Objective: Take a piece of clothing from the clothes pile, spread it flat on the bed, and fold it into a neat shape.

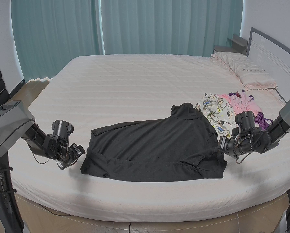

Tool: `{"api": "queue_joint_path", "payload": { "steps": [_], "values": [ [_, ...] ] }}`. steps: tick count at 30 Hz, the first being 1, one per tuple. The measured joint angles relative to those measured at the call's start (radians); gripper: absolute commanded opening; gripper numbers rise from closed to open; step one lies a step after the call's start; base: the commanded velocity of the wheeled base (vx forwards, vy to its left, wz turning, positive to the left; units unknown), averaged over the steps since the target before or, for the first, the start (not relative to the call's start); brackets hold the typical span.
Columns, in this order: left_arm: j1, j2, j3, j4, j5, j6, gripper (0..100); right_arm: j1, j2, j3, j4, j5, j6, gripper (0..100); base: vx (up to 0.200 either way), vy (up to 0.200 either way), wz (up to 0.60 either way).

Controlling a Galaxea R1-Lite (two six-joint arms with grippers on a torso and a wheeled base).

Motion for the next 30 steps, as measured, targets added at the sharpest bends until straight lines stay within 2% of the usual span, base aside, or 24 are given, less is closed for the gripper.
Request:
{"api": "queue_joint_path", "payload": {
  "steps": [6,14,15,22,30],
  "values": [
    [0.005,-0.020,0.024,0.000,-0.030,-0.030,100,-0.001,-0.067,0.116,0.003,0.003,-0.034,0,0.000,0.000,0.00],
    [0.003,-0.033,0.065,-0.009,-0.053,-0.035,100,0.004,-0.137,0.184,0.035,0.027,-0.037,0,0.000,0.000,0.00],
    [0.002,-0.034,0.072,-0.011,-0.064,-0.036,100,0.005,-0.142,0.195,0.042,0.030,-0.038,100,0.000,0.000,0.00],
    [0.000,-0.036,0.093,-0.015,-0.088,-0.052,100,0.009,-0.146,0.240,0.076,0.040,-0.074,100,0.000,0.000,0.00],
    [0.000,-0.036,0.093,-0.015,-0.088,-0.052,100,-0.025,-0.121,0.227,0.046,0.057,-0.078,100,0.000,0.000,0.00]
  ]
}}
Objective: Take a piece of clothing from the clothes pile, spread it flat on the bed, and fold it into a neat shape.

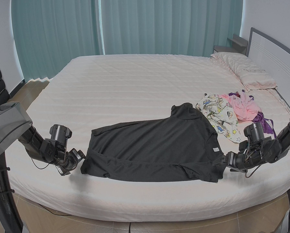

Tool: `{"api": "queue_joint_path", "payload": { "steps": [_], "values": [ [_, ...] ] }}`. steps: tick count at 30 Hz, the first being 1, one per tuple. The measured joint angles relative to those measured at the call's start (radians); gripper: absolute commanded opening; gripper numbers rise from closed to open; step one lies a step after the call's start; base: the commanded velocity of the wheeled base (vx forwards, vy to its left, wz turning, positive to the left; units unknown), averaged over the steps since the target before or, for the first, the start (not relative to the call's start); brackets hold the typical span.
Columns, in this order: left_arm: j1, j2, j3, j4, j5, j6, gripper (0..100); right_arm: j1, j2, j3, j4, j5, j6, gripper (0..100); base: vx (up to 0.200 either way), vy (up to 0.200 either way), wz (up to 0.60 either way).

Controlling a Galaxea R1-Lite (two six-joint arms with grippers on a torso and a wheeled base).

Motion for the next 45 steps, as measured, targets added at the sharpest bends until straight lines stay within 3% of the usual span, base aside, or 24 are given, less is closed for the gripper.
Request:
{"api": "queue_joint_path", "payload": {
  "steps": [8,14,20,27,35,45],
  "values": [
    [0.000,-0.002,-0.041,0.001,-0.037,0.004,100,-0.030,0.098,-0.032,-0.172,0.071,-0.001,100,0.000,0.000,0.00],
    [0.001,0.002,-0.099,0.005,-0.096,0.018,100,-0.040,0.180,-0.086,-0.202,0.100,-0.001,100,0.000,0.000,0.00],
    [0.001,0.024,-0.131,0.002,-0.165,0.109,100,-0.042,0.245,-0.139,-0.211,0.139,-0.003,100,0.000,0.000,0.00],
    [0.000,0.062,-0.172,-0.015,-0.253,0.123,100,-0.043,0.287,-0.171,-0.237,0.145,-0.006,100,0.000,0.000,0.00],
    [-0.001,0.113,-0.199,-0.103,-0.266,0.165,100,-0.047,0.327,-0.169,-0.334,0.154,-0.007,100,0.000,0.000,0.00],
    [0.003,0.151,-0.235,-0.108,-0.267,0.189,100,-0.055,0.353,-0.166,-0.342,0.186,-0.042,100,0.000,0.000,0.00]
  ]
}}
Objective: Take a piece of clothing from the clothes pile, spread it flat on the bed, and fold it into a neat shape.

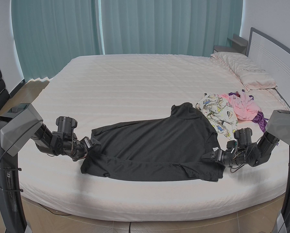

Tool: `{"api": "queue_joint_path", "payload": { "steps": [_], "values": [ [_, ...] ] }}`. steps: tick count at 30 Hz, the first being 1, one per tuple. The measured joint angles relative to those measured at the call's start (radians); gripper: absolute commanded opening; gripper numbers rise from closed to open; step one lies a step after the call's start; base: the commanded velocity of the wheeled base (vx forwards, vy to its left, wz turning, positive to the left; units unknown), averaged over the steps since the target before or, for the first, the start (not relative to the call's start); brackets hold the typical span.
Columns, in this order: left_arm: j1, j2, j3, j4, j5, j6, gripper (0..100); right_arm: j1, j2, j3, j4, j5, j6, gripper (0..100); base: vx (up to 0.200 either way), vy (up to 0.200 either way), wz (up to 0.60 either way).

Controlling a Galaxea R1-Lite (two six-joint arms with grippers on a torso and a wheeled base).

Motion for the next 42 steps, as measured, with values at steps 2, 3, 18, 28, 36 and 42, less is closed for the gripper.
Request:
{"api": "queue_joint_path", "payload": {
  "steps": [2,3,18,28,36,42],
  "values": [
    [-0.001,0.006,-0.005,0.000,-0.001,0.009,100,-0.003,0.001,-0.002,0.000,0.000,-0.002,100,0.000,0.000,0.00],
    [-0.001,0.009,-0.007,0.000,0.000,0.012,100,-0.006,0.001,-0.004,0.000,0.000,-0.004,100,0.000,0.000,0.00],
    [0.002,-0.010,0.031,-0.001,-0.002,-0.007,100,-0.040,-0.025,0.023,0.000,0.000,-0.009,100,0.000,0.000,0.00],
    [0.008,-0.026,0.026,0.000,0.008,-0.053,100,-0.042,-0.032,0.029,0.000,0.001,-0.013,100,0.020,0.000,0.00],
    [0.019,-0.036,0.029,0.001,0.008,-0.054,100,-0.041,-0.033,0.037,-0.001,0.001,-0.015,100,0.200,0.000,0.00],
    [0.017,-0.040,0.036,0.001,0.006,-0.051,100,-0.041,-0.034,0.040,-0.002,0.001,-0.015,100,0.000,0.000,0.00]
  ]
}}
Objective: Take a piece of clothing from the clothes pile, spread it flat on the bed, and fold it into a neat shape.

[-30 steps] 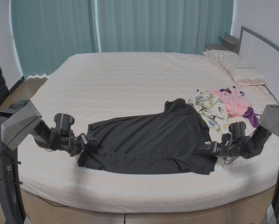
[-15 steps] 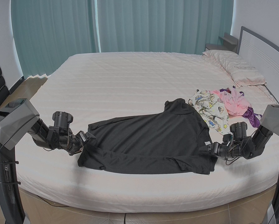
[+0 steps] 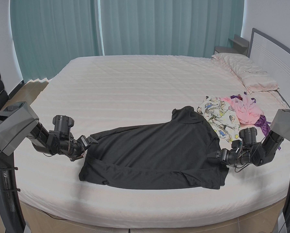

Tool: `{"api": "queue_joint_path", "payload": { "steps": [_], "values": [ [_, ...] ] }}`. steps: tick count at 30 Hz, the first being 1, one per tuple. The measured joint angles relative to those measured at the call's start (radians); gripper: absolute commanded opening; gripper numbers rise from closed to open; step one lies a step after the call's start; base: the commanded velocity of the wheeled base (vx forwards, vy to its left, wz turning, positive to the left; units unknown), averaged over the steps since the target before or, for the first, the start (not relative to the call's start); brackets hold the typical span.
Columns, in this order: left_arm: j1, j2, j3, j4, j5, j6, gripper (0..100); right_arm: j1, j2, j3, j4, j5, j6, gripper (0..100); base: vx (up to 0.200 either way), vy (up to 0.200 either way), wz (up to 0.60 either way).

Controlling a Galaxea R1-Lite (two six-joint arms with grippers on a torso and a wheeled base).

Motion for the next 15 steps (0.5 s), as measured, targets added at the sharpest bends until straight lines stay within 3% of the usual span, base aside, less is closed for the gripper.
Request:
{"api": "queue_joint_path", "payload": {
  "steps": [7,15],
  "values": [
    [-0.001,-0.020,0.047,0.000,-0.020,0.019,100,0.000,-0.001,0.024,-0.012,0.003,-0.035,100,0.000,0.000,0.00],
    [-0.002,-0.046,0.112,0.002,-0.070,0.119,100,0.000,-0.002,0.061,-0.055,0.004,-0.039,100,0.000,0.000,0.00]
  ]
}}
